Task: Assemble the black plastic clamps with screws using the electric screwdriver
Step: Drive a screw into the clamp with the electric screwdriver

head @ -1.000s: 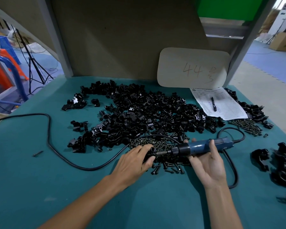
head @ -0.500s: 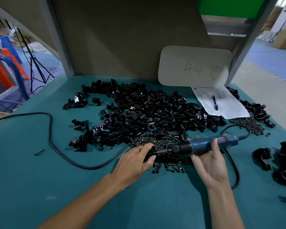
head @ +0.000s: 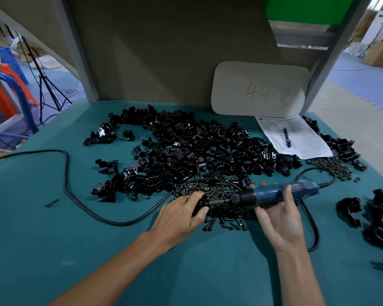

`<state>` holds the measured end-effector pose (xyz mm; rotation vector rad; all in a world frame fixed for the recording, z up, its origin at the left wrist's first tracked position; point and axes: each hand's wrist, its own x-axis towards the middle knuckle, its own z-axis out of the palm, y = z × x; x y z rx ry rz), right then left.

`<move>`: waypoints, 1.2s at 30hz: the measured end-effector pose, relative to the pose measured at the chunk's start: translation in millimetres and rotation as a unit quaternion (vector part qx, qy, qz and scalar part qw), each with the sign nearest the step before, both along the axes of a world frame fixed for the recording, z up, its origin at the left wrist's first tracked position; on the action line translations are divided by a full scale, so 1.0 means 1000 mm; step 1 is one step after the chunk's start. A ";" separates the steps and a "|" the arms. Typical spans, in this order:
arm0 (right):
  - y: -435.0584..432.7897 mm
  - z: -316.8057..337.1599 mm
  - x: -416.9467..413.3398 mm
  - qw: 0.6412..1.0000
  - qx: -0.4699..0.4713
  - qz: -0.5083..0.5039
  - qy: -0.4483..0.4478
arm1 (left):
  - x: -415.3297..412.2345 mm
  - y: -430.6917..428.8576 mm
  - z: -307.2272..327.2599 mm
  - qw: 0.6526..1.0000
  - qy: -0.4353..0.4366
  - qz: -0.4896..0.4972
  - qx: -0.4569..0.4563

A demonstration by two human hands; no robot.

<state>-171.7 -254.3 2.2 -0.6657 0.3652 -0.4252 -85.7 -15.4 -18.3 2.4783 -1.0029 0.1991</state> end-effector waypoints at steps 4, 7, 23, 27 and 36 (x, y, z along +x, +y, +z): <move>0.011 0.004 0.006 0.998 -0.035 -0.051 0.026 | -0.002 -0.001 0.001 1.000 0.008 -0.007 -0.001; 0.015 0.003 0.007 0.996 -0.039 -0.081 0.018 | -0.001 -0.001 0.001 1.000 0.018 -0.010 -0.006; 0.014 0.000 0.008 0.991 0.036 -0.128 0.023 | -0.001 0.000 -0.002 1.000 0.006 -0.005 -0.008; 0.015 0.001 0.007 0.992 0.016 -0.125 0.024 | -0.001 0.000 -0.003 1.000 0.000 -0.005 -0.008; 0.014 0.001 0.003 0.992 0.055 -0.109 0.014 | 0.000 0.000 -0.003 1.000 0.002 -0.011 -0.010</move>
